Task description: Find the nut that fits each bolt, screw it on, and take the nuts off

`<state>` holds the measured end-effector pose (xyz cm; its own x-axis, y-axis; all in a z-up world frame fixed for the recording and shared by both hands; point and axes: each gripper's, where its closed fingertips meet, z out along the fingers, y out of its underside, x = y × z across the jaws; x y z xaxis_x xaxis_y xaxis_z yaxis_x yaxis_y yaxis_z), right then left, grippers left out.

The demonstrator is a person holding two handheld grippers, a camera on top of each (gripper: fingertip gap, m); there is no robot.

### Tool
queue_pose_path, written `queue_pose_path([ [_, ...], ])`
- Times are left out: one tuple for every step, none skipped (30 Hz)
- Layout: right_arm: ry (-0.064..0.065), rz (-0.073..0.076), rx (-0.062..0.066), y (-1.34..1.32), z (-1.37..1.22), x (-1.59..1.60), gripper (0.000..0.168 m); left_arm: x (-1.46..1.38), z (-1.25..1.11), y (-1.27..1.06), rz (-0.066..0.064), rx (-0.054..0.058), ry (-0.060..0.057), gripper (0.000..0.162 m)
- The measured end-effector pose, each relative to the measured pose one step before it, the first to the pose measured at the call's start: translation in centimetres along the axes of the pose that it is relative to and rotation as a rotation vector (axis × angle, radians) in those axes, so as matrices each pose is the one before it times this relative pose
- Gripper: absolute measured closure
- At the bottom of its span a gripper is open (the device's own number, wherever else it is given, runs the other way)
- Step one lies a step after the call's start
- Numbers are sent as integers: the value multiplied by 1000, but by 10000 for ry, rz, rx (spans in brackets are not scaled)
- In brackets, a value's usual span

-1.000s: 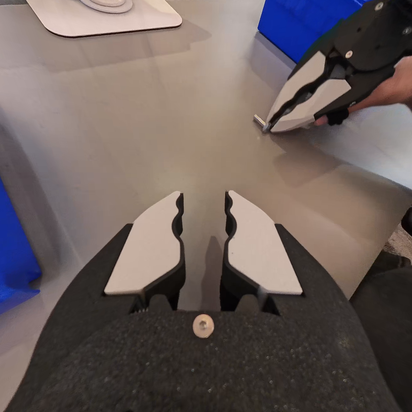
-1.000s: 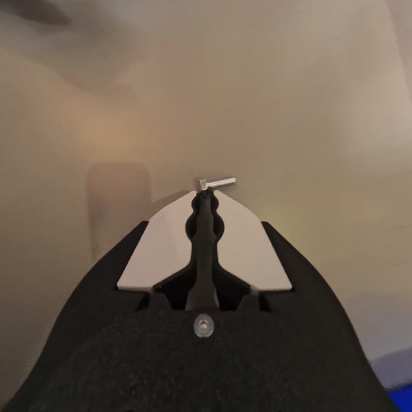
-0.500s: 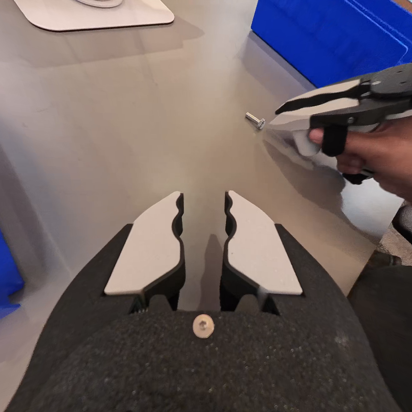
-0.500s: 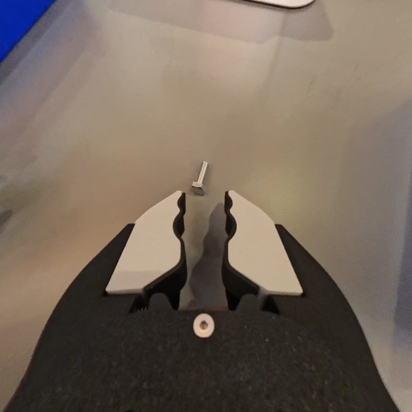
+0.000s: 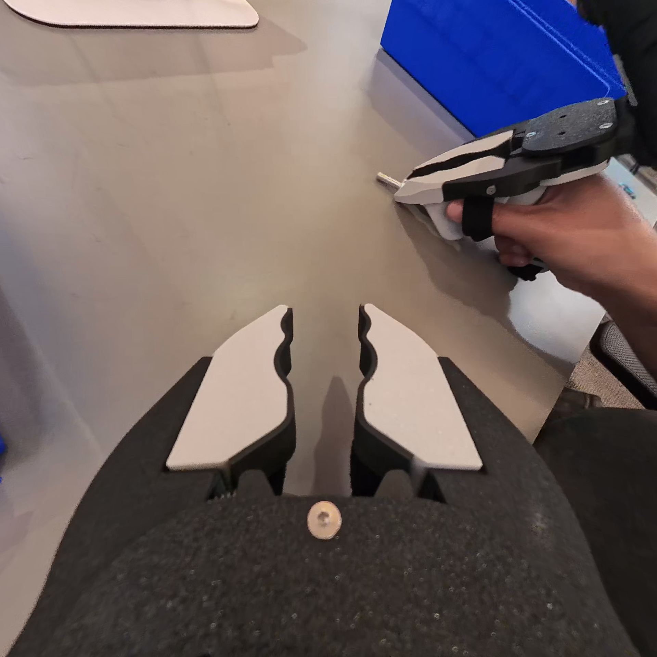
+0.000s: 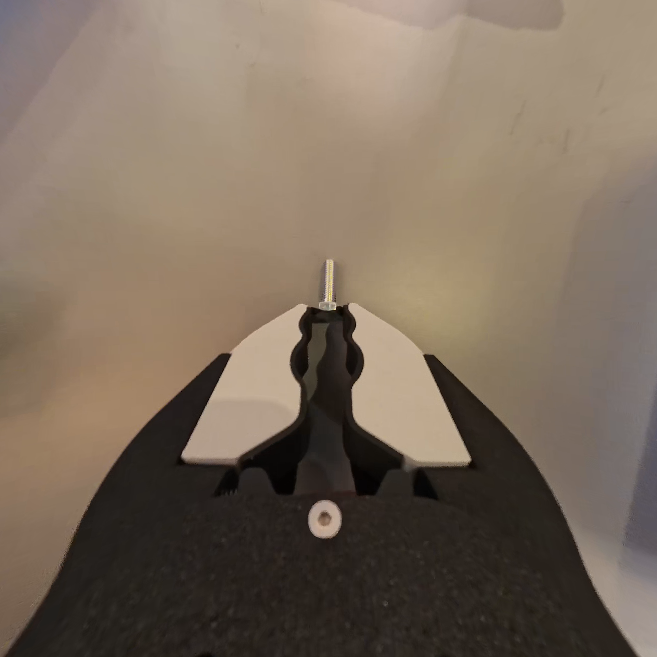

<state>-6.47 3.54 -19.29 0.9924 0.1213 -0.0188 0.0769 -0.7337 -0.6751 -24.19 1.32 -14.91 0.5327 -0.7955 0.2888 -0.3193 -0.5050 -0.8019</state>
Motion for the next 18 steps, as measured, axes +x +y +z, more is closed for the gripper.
queue_pose_path([
  [-112, -116, -1, 42, -44, 172, 152, -96, -14, 41, -28, -7, -12, 127],
  [-52, -218, 34, 16, -35, 197, 152, -89, -5, 12, -17, 2, -20, 127],
  [-149, -482, 54, -3, -24, -19, 152, -66, -9, 5, -1, -6, -12, 127],
  [-24, -492, 3, 20, -85, 180, 152, -65, -3, 9, 17, -19, -23, 127],
  [-258, -756, 107, -112, -102, -205, 152, -69, -28, -38, 38, -2, -43, 127],
  [167, -633, 129, -133, -256, 422, 152, -38, -54, -65, 54, 6, -38, 127],
  [319, -403, 244, -347, -451, 810, 152, -34, -79, -101, 63, 11, -33, 127],
  [-232, -567, 504, -733, -561, 115, 152, -55, -93, -106, 67, 11, -45, 127],
  [67, -568, 386, -653, -642, 551, 152, -53, -121, -98, 73, 15, -51, 127],
  [65, -597, 436, -762, -702, 577, 152, -23, -147, -97, 81, 23, -35, 127],
  [-241, -657, 611, -976, -743, 112, 152, 28, -170, -42, 80, -2, -12, 127],
  [138, -299, 438, -823, -670, 729, 152, -8, -179, -12, 59, -12, -32, 128],
  [-226, -148, 461, -871, -553, 277, 152, 43, -189, 22, 52, -20, 16, 128],
  [-311, -195, 694, -1197, -608, 22, 153, 145, -195, 101, 70, -57, 82, 128],
  [13, -71, 532, -1065, -471, 444, 153, 99, -236, 105, 40, -40, 58, 128],
  [-159, -47, 366, -848, -275, 168, 152, 166, -277, 123, 1, -25, 111, 128],
  [-149, -27, 191, -581, -97, 126, 152, 155, -337, 80, -32, 26, 94, 128],
  [-124, 62, 40, -307, 74, 121, 152, 131, -397, 46, -51, 97, 65, 127],
])
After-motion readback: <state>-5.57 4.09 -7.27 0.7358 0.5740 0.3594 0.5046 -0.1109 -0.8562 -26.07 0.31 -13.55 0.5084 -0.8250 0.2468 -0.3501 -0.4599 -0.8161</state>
